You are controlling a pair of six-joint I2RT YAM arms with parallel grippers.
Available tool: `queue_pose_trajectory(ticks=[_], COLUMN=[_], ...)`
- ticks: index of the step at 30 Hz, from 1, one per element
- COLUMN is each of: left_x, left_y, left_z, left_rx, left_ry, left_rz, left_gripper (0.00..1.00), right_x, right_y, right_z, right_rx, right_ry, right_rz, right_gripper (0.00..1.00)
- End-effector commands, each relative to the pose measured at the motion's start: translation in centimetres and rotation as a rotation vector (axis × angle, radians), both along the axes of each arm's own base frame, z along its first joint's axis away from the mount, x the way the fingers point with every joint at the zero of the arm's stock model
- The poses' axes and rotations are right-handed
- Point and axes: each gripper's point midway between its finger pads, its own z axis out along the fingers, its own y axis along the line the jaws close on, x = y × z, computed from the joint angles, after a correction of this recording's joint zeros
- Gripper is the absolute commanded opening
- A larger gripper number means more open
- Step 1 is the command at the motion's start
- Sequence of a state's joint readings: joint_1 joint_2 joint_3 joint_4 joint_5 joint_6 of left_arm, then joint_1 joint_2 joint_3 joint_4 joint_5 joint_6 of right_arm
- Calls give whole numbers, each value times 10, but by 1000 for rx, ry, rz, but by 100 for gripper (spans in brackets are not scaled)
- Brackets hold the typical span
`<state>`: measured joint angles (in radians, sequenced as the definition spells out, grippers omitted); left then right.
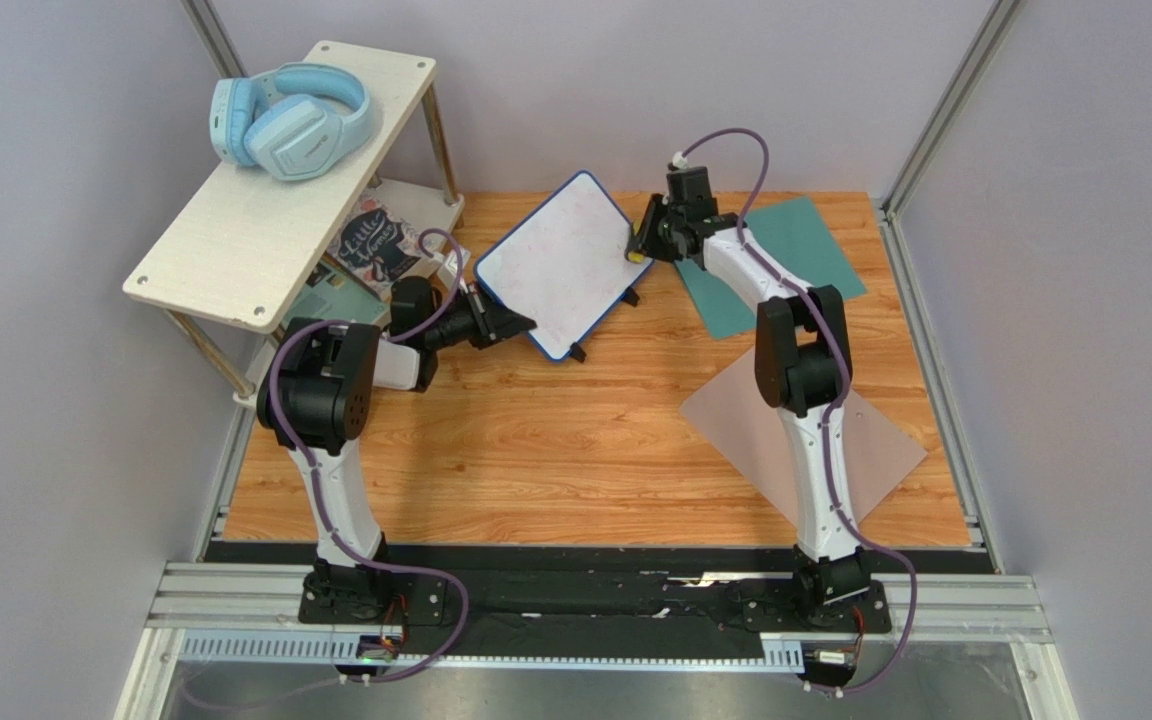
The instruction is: Erase the whiteboard
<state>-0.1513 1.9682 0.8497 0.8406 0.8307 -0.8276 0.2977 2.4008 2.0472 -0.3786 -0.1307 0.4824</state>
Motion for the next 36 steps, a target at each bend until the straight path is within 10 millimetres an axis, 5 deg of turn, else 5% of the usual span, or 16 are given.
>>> queue_pose_trajectory(ticks=[1, 10, 14, 20, 28, 36], left_x=[-10, -10, -11, -11, -11, -12], left_y=[-9, -9, -9, -9, -9, -9], left_z=[-7, -7, -6, -6, -5, -7], left_rx=[16, 16, 15, 15, 15, 15], left_ry=[-21, -23, -25, -29, -29, -24], left_rz=[-62, -62, -62, -64, -64, -65], left_gripper=[0, 0, 0, 0, 0, 0], right_x=[-79, -148, -152, -114, -48, -2], right_y=[63, 87, 85, 63, 57, 33], right_z=[-29, -43, -52, -54, 9, 19], right_rx=[20, 8, -20, 23, 81, 105], right_ry=[196, 344, 348, 305, 87, 17], right_rz=[168, 271, 253, 141, 76, -10], right_gripper=[0, 0, 0, 0, 0, 0])
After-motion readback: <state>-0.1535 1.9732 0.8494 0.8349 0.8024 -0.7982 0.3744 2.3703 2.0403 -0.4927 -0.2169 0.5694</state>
